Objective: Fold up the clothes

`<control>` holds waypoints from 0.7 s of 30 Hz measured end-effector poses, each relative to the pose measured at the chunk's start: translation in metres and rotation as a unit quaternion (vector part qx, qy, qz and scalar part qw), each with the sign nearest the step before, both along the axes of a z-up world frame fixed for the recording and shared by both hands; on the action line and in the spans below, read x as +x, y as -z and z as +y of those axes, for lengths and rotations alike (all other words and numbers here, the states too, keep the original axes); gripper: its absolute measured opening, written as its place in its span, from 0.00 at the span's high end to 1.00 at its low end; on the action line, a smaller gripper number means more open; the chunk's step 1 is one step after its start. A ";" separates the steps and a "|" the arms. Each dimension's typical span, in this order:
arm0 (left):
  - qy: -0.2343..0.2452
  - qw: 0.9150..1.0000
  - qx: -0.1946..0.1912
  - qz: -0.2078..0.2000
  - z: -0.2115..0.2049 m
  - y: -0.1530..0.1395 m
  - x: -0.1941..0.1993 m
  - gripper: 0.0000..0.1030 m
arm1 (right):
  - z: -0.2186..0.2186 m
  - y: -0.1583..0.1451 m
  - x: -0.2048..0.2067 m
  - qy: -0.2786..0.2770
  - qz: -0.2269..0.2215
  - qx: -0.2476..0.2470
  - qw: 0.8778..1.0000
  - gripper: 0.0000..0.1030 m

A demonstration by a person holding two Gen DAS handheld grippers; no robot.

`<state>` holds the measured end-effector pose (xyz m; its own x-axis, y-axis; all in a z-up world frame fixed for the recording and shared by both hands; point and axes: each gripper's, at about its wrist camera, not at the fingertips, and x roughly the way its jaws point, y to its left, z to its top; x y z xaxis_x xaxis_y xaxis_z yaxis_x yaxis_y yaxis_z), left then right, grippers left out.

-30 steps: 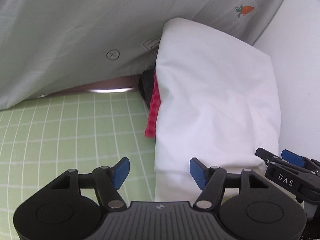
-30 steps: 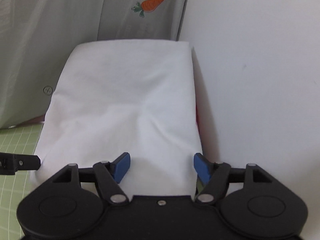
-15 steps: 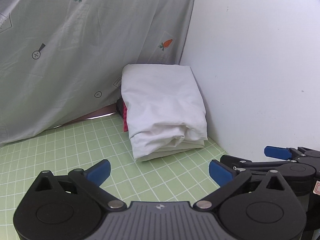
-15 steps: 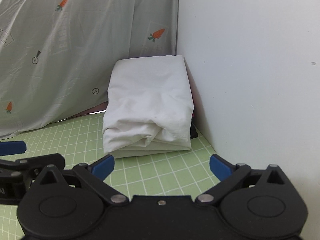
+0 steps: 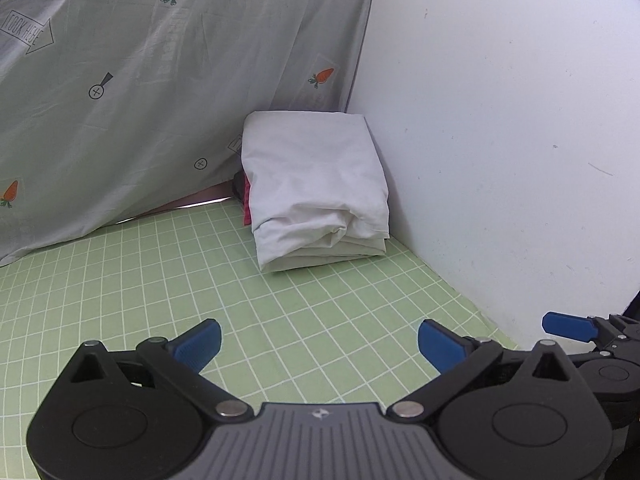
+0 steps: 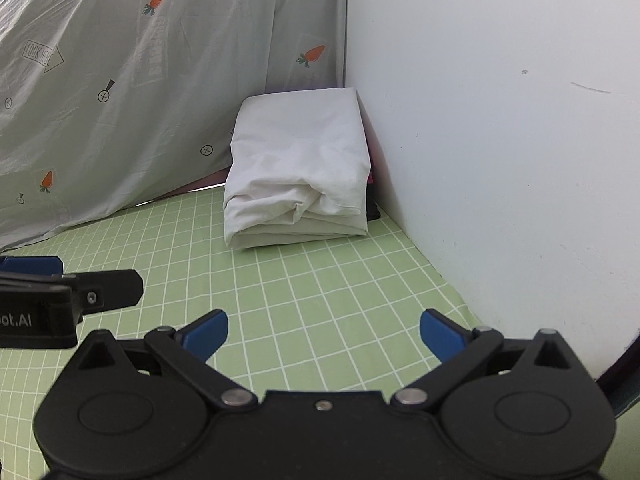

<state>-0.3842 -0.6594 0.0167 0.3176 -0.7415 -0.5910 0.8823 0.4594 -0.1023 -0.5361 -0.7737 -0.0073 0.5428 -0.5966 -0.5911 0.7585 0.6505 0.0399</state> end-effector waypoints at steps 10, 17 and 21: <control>-0.007 1.000 -0.007 -0.007 0.013 -0.002 -0.011 0.00 | 0.008 -0.003 -0.013 -0.004 -0.009 -0.005 1.000 0.00; -0.003 1.000 -0.008 -0.013 0.012 -0.003 -0.014 0.00 | 0.008 -0.003 -0.014 -0.005 -0.011 -0.006 1.000 0.00; -0.002 1.000 -0.006 -0.015 0.011 -0.003 -0.015 0.00 | 0.008 -0.002 -0.015 -0.004 -0.011 -0.005 1.000 0.00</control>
